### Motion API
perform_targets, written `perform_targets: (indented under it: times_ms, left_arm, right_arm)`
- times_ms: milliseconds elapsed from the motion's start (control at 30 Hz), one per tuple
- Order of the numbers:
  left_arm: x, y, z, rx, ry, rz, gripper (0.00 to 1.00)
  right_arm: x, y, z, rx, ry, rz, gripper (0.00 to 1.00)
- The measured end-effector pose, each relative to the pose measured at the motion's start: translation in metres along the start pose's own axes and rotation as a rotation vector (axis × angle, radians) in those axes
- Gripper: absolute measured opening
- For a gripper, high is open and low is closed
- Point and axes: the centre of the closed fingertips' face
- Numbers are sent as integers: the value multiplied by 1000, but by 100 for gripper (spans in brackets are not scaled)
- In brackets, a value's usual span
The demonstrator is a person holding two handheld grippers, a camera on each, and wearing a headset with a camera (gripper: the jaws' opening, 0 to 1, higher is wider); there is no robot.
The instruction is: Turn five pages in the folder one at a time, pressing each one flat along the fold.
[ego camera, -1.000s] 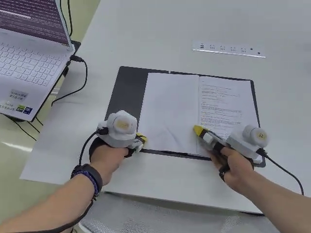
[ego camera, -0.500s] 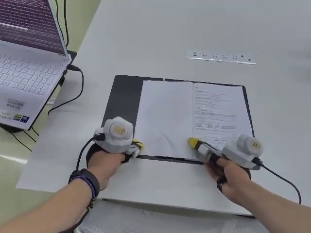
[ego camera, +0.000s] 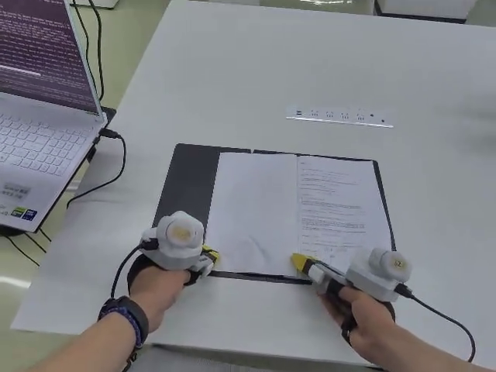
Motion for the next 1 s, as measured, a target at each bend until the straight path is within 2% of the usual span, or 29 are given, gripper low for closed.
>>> perform_targets:
  times_ms: [200,400,567,633,700,800,867,900,1000]
  left_arm:
    - [0,-1,1,34,-7,3,0]
    - [0,0,3,21,-1,3,0]
    - [0,0,3,25,-14,-2,0]
    - [0,0,2,16,-112,-9,0]
    - [-3,1,3,9,-168,-24,0]
    - [-3,1,3,11,-156,-27,0]
    - [-2,1,4,8,-210,-40,0]
    - [-1,1,4,5,-219,-46,1]
    - [7,-1,7,-8,-209,-66,6]
  right_arm:
    - [-1,-2,-1,-10,11,-7,0]
    - [-3,-6,-6,-25,0,-8,0]
    - [-2,-7,-8,-35,20,-11,0]
    - [-1,-8,-8,-32,45,-7,0]
    - [-2,-8,-8,-33,52,-5,0]
    - [-2,-8,-8,-36,70,7,0]
    - [-3,-9,-7,-35,81,16,0]
    - [-4,-10,-6,-33,83,20,0]
    - [-9,-13,-1,-18,90,48,0]
Point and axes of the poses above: the centre of the closed fingertips' face, and the gripper's own axes: y roughly forward along the fingers, x roughly to its right, z roughly out of its top, and after that the axes turned 7 degrees about -x, right-handed
